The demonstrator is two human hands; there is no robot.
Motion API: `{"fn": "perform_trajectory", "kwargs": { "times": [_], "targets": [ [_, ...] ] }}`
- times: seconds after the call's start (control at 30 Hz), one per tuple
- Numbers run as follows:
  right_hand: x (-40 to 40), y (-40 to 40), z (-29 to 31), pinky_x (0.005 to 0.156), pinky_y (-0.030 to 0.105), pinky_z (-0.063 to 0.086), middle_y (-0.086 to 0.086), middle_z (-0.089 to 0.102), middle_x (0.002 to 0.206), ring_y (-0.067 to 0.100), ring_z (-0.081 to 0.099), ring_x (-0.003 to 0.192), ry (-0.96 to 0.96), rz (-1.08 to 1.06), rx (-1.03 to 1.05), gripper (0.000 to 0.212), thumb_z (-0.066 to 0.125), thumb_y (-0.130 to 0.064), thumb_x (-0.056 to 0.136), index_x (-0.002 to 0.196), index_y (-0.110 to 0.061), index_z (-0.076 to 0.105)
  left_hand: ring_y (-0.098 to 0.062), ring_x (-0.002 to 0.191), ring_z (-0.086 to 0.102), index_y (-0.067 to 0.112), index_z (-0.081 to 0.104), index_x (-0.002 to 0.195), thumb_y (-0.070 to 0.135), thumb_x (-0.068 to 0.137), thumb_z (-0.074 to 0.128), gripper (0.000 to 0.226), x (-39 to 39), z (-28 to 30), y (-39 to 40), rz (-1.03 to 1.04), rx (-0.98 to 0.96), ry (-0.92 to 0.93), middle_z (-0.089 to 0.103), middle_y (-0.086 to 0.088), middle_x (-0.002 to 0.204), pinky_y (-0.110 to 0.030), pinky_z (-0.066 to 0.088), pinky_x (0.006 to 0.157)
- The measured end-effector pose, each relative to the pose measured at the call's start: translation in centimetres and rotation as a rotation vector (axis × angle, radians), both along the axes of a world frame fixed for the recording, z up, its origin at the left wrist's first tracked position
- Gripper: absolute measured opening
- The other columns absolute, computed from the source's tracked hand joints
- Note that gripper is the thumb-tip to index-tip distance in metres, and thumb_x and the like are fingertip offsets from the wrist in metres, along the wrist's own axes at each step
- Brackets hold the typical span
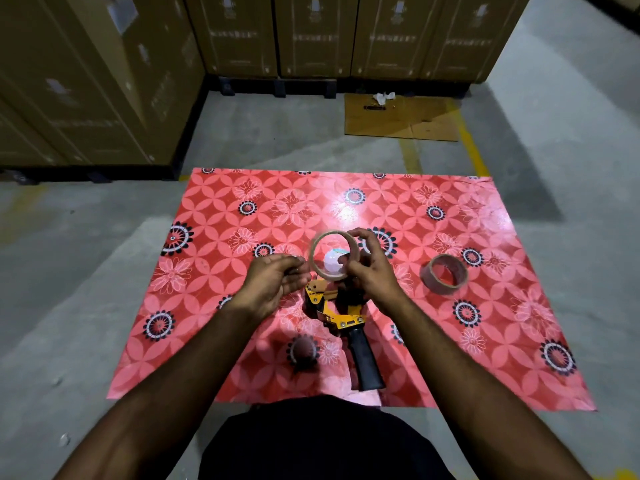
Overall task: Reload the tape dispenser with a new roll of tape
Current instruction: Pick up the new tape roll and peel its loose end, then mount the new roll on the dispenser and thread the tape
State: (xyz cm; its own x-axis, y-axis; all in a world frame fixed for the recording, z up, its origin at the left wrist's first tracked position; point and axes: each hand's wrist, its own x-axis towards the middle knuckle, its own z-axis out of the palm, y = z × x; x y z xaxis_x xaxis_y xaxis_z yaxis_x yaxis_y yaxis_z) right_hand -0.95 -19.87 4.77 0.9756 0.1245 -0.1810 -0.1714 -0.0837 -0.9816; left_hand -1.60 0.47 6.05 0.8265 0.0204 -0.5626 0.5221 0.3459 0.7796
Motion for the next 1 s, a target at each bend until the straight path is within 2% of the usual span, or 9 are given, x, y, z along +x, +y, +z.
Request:
{"fn": "perform_trajectory", "kwargs": {
  "times": [0.07, 0.2, 0.27, 0.4, 0.57, 0.67, 0.77, 0.87, 1.0],
  "targets": [
    [0.0, -0.4, -0.2, 0.056, 0.034, 0.054, 0.037, 0.060, 0.096, 0.040, 0.065, 0.069, 0.012, -0.022, -0.006, 0.049, 0.062, -0.007, 0.085, 0.115, -0.044, 0.055, -0.019, 0.052, 0.070, -0.013, 0.064, 0.094, -0.003, 0.095, 0.057, 0.012, 0.0, 0.2, -0.1, 0.007, 0.004, 0.023, 0.072, -0.015, 0.065, -0.022, 0.057, 0.049],
    [-0.1, -1.1, 0.1, 0.043, 0.019, 0.044, 0.026, 0.059, 0.087, 0.013, 0.059, 0.051, 0.081, 0.003, 0.017, 0.049, 0.057, -0.009, 0.074, 0.119, -0.030, 0.056, -0.020, 0.051, 0.071, -0.013, 0.065, 0.094, -0.003, 0.093, 0.059, 0.012, -0.1, 0.1, 0.1, -0.001, 0.016, 0.099, 0.071, -0.015, 0.061, -0.022, 0.056, 0.046],
    [0.2, -1.5, 0.0, 0.045, 0.022, 0.048, 0.030, 0.062, 0.090, 0.017, 0.064, 0.055, 0.091, 0.023, -0.017, 0.047, 0.057, -0.006, 0.079, 0.119, -0.031, 0.058, -0.020, 0.051, 0.071, -0.012, 0.066, 0.094, -0.003, 0.092, 0.060, 0.011, 0.0, -0.1, 0.3, -0.030, 0.009, 0.142, 0.072, -0.015, 0.064, -0.022, 0.056, 0.046],
    [0.5, -2.0, -0.4, 0.064, 0.049, 0.062, 0.028, 0.067, 0.096, 0.040, 0.073, 0.079, 0.080, 0.013, -0.051, 0.048, 0.055, -0.001, 0.087, 0.115, -0.039, 0.064, -0.015, 0.047, 0.069, -0.009, 0.065, 0.089, -0.003, 0.095, 0.057, 0.013, 0.2, -0.4, 0.6, -0.116, -0.017, 0.228, 0.070, -0.013, 0.059, -0.019, 0.055, 0.044],
    [0.4, -2.3, -0.4, 0.066, 0.047, 0.063, 0.024, 0.066, 0.099, 0.034, 0.073, 0.081, 0.060, 0.010, -0.090, 0.044, 0.055, -0.003, 0.090, 0.119, -0.034, 0.067, -0.017, 0.043, 0.064, -0.005, 0.062, 0.100, 0.004, 0.098, 0.057, 0.011, 0.5, -0.8, 1.9, -0.303, 0.233, 0.245, 0.068, -0.013, 0.060, -0.022, 0.053, 0.039],
    [0.8, -2.9, 0.1, 0.065, 0.042, 0.062, 0.022, 0.063, 0.108, 0.035, 0.072, 0.085, 0.057, 0.020, -0.092, 0.045, 0.057, -0.003, 0.090, 0.116, -0.038, 0.068, -0.018, 0.054, 0.065, 0.005, 0.061, 0.116, 0.007, 0.096, 0.059, 0.020, 0.8, -0.8, 2.8, -0.381, 0.538, 0.065, 0.070, -0.013, 0.075, -0.024, 0.054, 0.048],
    [1.3, -3.6, 0.5, 0.064, 0.043, 0.063, 0.013, 0.062, 0.116, 0.030, 0.073, 0.079, 0.033, 0.058, -0.130, 0.045, 0.059, -0.004, 0.090, 0.117, -0.040, 0.069, -0.011, 0.091, 0.069, 0.024, 0.061, 0.129, 0.013, 0.087, 0.073, 0.045, 2.3, -0.6, 2.6, -0.565, 0.831, -0.360, 0.072, 0.001, 0.109, -0.031, 0.059, 0.080],
    [1.6, -4.2, 0.5, 0.068, 0.050, 0.063, 0.004, 0.065, 0.118, 0.027, 0.074, 0.083, 0.006, 0.116, -0.212, 0.040, 0.061, -0.009, 0.091, 0.123, -0.032, 0.068, -0.005, 0.118, 0.058, 0.036, 0.045, 0.145, 0.020, 0.073, 0.085, 0.083, 3.6, -0.4, 0.6, -0.829, 0.865, -0.616, 0.057, 0.012, 0.140, -0.028, 0.053, 0.093],
    [1.6, -5.8, 0.4, 0.075, 0.050, 0.062, -0.005, 0.066, 0.120, 0.022, 0.074, 0.084, -0.029, 0.174, -0.319, 0.035, 0.065, -0.026, 0.096, 0.131, -0.023, 0.063, -0.006, 0.113, 0.061, 0.032, 0.051, 0.142, 0.018, 0.066, 0.089, 0.086, 4.1, -0.7, -2.1, -0.834, 0.843, -0.694, 0.063, 0.014, 0.131, -0.023, 0.051, 0.091]
  ]
}}
